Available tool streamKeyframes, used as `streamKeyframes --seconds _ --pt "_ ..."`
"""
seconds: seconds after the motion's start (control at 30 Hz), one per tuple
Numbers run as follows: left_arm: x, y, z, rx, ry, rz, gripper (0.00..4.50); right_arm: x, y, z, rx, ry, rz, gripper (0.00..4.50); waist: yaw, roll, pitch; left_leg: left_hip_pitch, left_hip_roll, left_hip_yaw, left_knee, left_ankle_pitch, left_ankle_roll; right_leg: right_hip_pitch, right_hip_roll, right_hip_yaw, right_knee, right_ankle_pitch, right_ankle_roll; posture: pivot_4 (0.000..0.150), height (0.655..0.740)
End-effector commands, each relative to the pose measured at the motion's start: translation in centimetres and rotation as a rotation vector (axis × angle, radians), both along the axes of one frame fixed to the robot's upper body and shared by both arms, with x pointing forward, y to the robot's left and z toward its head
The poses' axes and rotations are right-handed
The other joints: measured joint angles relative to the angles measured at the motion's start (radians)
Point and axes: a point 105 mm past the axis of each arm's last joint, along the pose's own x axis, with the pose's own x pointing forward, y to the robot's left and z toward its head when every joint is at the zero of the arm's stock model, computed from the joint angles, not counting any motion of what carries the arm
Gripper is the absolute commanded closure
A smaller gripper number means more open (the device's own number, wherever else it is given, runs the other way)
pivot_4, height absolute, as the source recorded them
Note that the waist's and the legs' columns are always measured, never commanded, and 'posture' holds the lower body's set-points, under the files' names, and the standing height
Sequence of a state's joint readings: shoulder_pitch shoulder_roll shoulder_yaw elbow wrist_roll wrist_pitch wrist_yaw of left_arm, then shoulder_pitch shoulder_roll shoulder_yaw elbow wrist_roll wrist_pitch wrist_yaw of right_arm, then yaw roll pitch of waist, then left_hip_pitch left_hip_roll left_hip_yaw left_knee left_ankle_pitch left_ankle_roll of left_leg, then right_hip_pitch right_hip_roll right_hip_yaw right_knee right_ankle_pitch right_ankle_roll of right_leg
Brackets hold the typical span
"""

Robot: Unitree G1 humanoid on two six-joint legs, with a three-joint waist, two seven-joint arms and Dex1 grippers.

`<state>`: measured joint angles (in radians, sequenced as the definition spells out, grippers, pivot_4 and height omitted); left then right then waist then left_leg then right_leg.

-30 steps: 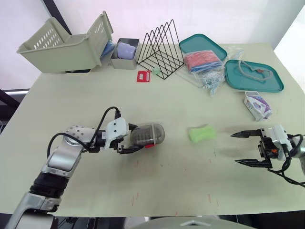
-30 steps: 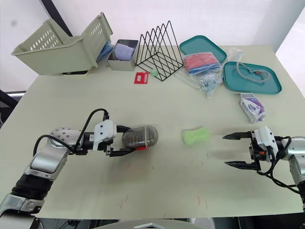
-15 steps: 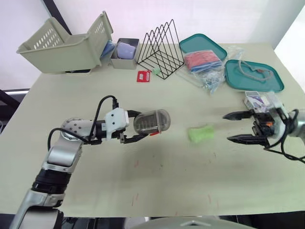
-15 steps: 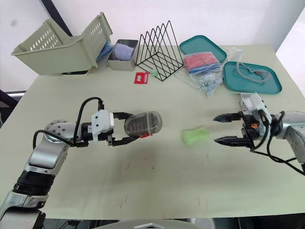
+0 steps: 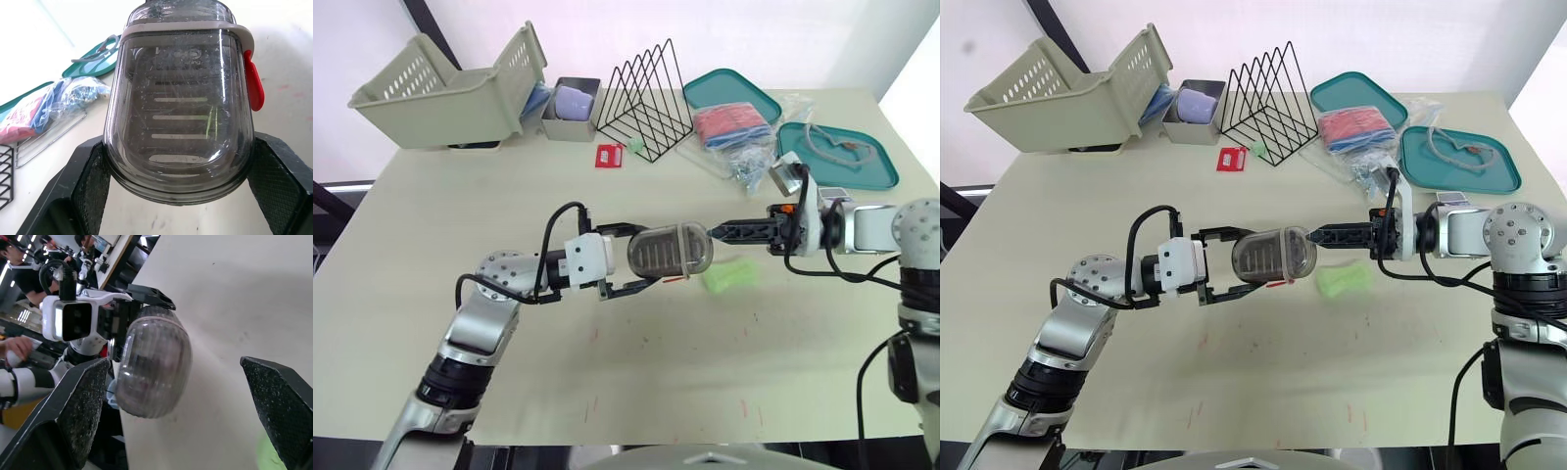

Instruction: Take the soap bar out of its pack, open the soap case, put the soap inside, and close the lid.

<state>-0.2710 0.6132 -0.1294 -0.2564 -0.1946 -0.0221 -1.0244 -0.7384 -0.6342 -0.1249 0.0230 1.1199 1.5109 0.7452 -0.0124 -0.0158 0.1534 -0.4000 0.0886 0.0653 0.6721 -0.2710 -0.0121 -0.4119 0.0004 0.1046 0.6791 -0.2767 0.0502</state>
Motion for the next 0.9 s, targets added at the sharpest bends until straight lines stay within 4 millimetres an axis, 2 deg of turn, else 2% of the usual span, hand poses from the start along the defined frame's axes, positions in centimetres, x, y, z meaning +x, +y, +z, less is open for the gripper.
streamKeyframes --seconds 0.03,0.27,0.9 --pt "-0.4 -0.7 1.0 -0.017 -0.067 -0.023 1.03 -0.6 0.2 1.1 0.012 0.004 0.02 0.0 -0.001 0.0 0.0 0.0 0.0 0.0 0.0 0.0 0.0 0.0 0.0 0.0 0.0 0.0 0.0 0.15 0.74" --pt "-0.2 -0.7 1.2 -0.012 -0.085 -0.016 1.03 -0.9 0.8 0.3 -0.013 0.024 0.024 0.0 -0.005 0.0 0.0 0.0 0.0 -0.001 0.0 0.0 0.0 0.0 0.0 0.0 0.0 0.0 0.0 0.15 0.74" --pt "0.0 -1.2 1.5 -0.022 -0.095 -0.003 1.03 -1.2 1.9 0.3 0.008 0.056 0.049 0.0 -0.005 0.0 0.0 0.0 0.0 -0.001 0.0 0.0 0.0 0.0 0.0 -0.001 0.0 0.0 0.0 0.15 0.74"
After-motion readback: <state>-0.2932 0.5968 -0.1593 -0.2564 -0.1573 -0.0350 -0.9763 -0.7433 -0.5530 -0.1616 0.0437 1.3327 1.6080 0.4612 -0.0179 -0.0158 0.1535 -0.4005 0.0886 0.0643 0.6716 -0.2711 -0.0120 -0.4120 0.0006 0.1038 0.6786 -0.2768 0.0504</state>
